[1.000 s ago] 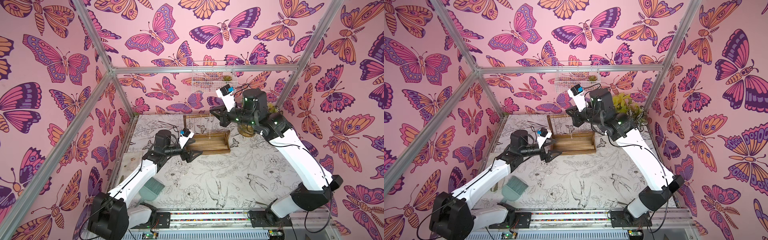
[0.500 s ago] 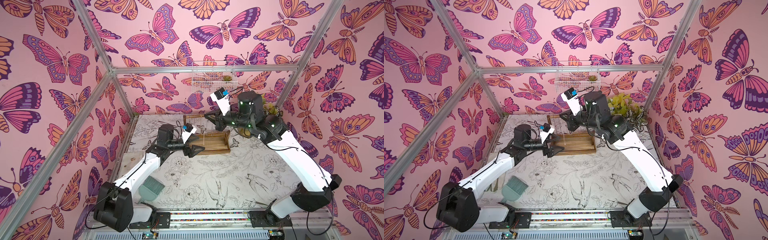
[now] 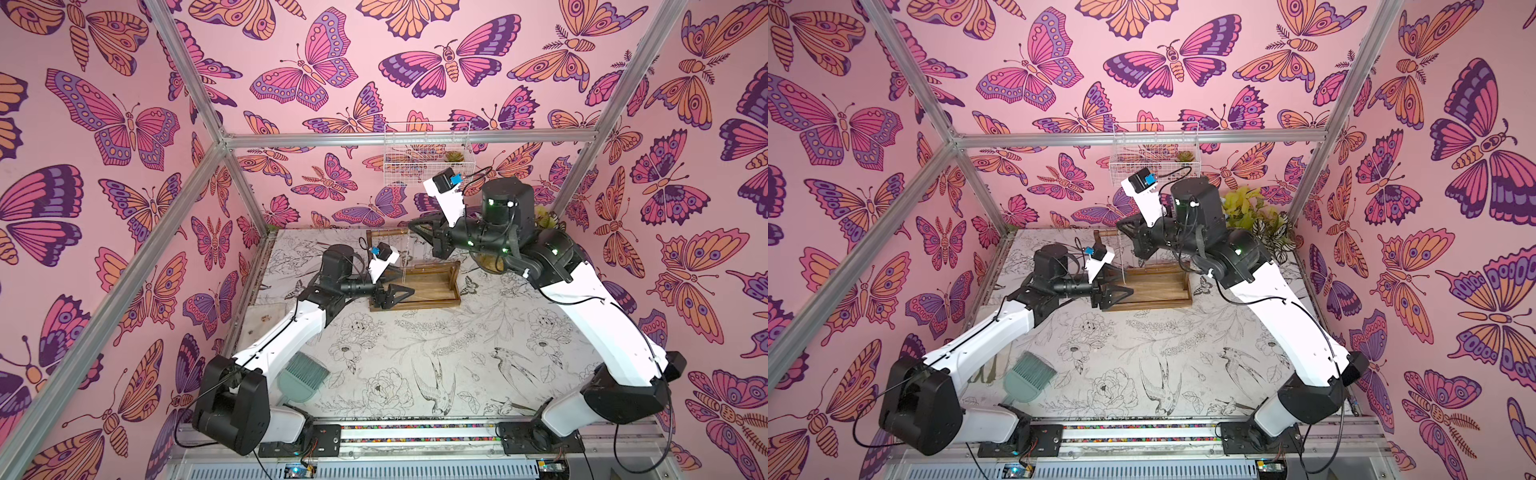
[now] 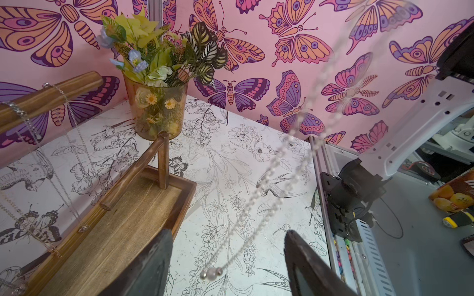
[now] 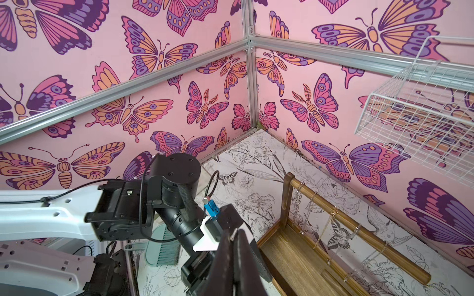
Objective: Take the necklace off the jewelry display stand
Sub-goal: Place the necklace at the center of the board.
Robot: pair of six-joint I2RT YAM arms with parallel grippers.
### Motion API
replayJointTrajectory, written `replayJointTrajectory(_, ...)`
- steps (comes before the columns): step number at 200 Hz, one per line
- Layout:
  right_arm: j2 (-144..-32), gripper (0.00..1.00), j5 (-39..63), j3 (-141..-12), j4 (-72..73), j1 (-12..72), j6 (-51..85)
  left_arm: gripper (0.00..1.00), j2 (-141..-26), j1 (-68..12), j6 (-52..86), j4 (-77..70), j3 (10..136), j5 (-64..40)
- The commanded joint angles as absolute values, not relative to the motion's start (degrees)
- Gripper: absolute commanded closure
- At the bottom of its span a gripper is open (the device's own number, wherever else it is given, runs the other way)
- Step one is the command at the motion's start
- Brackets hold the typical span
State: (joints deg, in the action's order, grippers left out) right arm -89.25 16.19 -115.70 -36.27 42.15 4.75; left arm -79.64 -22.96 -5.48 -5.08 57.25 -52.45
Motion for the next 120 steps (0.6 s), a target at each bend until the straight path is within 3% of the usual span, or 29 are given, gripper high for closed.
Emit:
replayJointTrajectory(1,-89.6,1.0,17.0,-117.4,-36.5,42.6,5.3,0.3,-79.3,-23.2,-4.8,-6.3,58.0,-51.0)
replayJointTrajectory(54,-91.3,1.0,16.2,-118.5,-37.3,42.5,4.4,0.5,-79.8,-23.3,-3.9,-7.3,58.9,-51.4)
replayJointTrajectory(120,-91.5,1.0,16.2,-118.8,-37.1,42.5,4.7,0.56,-79.6,-23.7,-4.0,-7.6,58.7,-51.6)
